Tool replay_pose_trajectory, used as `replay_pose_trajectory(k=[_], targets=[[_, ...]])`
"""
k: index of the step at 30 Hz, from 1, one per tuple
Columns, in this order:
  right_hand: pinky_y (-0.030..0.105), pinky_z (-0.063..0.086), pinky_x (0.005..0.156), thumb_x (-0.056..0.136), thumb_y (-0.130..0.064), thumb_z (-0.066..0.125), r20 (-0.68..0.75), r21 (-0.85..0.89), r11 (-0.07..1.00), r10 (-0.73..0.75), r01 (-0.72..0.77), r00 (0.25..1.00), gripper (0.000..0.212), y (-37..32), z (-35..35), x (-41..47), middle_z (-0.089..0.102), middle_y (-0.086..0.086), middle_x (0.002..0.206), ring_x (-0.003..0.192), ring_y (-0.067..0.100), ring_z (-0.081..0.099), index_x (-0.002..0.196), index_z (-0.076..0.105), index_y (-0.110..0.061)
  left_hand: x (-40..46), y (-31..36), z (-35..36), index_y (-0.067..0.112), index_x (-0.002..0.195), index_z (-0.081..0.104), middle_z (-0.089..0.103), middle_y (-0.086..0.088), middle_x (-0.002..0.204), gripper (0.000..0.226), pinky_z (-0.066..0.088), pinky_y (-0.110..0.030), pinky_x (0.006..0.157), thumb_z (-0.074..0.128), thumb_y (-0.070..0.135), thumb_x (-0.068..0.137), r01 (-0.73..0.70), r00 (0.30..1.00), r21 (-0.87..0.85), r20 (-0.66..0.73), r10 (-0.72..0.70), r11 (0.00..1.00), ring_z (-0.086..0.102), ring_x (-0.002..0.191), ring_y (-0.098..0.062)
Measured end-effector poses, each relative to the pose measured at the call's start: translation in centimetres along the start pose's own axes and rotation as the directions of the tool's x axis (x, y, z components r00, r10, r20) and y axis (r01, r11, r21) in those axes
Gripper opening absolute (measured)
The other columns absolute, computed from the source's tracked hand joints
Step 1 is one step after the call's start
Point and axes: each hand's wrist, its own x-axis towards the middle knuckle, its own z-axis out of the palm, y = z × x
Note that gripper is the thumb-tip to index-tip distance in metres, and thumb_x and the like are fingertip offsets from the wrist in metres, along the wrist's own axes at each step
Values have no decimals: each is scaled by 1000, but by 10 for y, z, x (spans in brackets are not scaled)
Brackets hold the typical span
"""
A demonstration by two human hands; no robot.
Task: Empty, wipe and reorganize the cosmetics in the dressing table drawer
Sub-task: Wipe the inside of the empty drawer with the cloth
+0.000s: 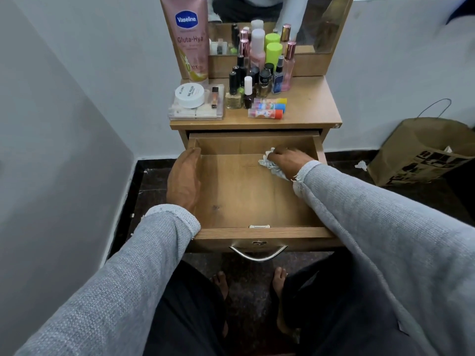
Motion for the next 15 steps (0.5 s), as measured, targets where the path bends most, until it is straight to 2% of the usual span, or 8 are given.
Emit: replay_pose_trajectory(k=[3, 5, 6, 8, 10, 12, 14, 15], targets=[[40, 47, 90, 92, -17, 60, -29, 80, 996, 27, -24, 999, 44, -1, -1, 1, 51, 12, 135, 114, 35, 56, 134, 46, -13, 0, 1, 1, -1, 136, 50, 50, -21, 140, 47, 38, -46, 111, 52, -12, 91, 40, 999, -36, 18, -39, 999, 48, 130, -35], [35, 47, 85, 94, -15, 57, -1, 277, 955, 108, -103, 994, 27, -8, -10, -5, 60, 11, 111, 106, 32, 60, 119, 56, -8, -2, 3, 0, -1, 137, 49, 50, -21, 141, 49, 37, -45, 112, 52, -14, 90, 48, 999, -34, 11, -47, 998, 47, 131, -34], [31, 46, 82, 95, -14, 54, 19, 398, 904, 158, -152, 987, 18, -9, -14, -8, 60, 10, 98, 101, 30, 61, 111, 58, -6, -3, 3, 1, -1, 137, 49, 50, -21, 141, 50, 37, -45, 112, 53, -15, 89, 39, 999, -18, 8, -39, 999, 47, 131, -34], [22, 40, 79, 92, -5, 57, 2, 649, 746, 198, -152, 980, 18, -4, -18, -19, 61, 12, 98, 100, 28, 59, 110, 57, -3, -4, 3, 0, 2, 138, 50, 50, -18, 141, 53, 38, -43, 112, 53, -15, 88, 7, 1000, 17, -4, -6, 1000, 47, 132, -32], [19, 44, 82, 85, 2, 64, -141, 866, 501, 222, 11, 965, 28, 0, -20, -38, 63, 6, 103, 98, 20, 61, 112, 58, -5, -5, 6, -1, 4, 139, 49, 48, -16, 143, 58, 36, -42, 113, 53, -17, 85, -7, 1000, 30, -12, 7, 1000, 44, 134, -31], [27, 52, 86, 85, 5, 62, -140, 988, 98, 258, 118, 956, 28, -1, -21, -59, 66, 3, 100, 94, 16, 63, 109, 60, -9, -8, 14, -5, 4, 139, 50, 48, -15, 143, 63, 36, -41, 113, 53, -21, 82, -50, 999, 77, -15, 51, 996, 44, 134, -30], [39, 54, 84, 85, 8, 55, -49, 941, -313, 244, 126, 969, 27, -6, -20, -63, 64, 7, 95, 89, 22, 64, 108, 59, -8, -9, 22, -8, 5, 136, 53, 51, -13, 140, 67, 37, -39, 110, 55, -24, 76, -131, 991, 150, 2, 133, 980, 47, 130, -29], [40, 54, 82, 84, 5, 53, -13, 880, -460, 225, 118, 974, 28, -8, -21, -62, 61, 10, 93, 86, 25, 61, 110, 56, -5, -8, 25, -8, 5, 134, 54, 53, -13, 137, 68, 39, -38, 108, 56, -24, 74, -174, 985, 168, 17, 174, 970, 49, 128, -28]])
